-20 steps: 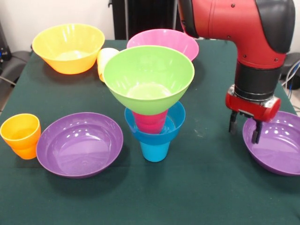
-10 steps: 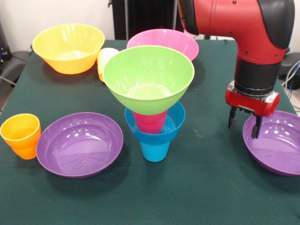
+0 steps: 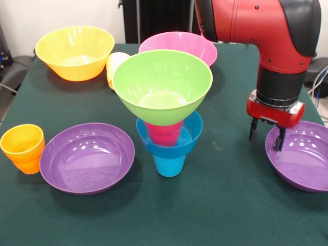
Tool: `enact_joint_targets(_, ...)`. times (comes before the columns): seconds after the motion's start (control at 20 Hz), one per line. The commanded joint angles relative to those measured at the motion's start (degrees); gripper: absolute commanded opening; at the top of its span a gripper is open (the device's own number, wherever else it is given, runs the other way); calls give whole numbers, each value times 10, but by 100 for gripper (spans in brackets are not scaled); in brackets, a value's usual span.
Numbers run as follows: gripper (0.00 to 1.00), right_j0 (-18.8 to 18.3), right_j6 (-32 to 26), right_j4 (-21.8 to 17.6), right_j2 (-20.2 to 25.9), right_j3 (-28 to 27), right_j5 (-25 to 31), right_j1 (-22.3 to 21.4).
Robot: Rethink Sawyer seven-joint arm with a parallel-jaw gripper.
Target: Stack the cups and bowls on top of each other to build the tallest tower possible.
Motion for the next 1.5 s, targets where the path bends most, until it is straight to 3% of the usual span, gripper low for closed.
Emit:
enact_joint_targets(0.05, 100, -3, 28, -39, 70, -15, -23, 39)
enact_joint_targets(0.6, 100, 3, 32, -40, 80, -13, -41, 40)
enact_joint_targets(0.9, 100, -18, 14, -48, 112, -16, -50, 40)
enact_joint_targets(1.35, 100, -18, 21, -57, 110, -19, -44, 39)
enact_joint_targets(1.4, 0, -18, 23, -59, 109, -19, -43, 39)
enact_joint_targets(1.5, 0, -16, 25, -58, 106, -20, -41, 39)
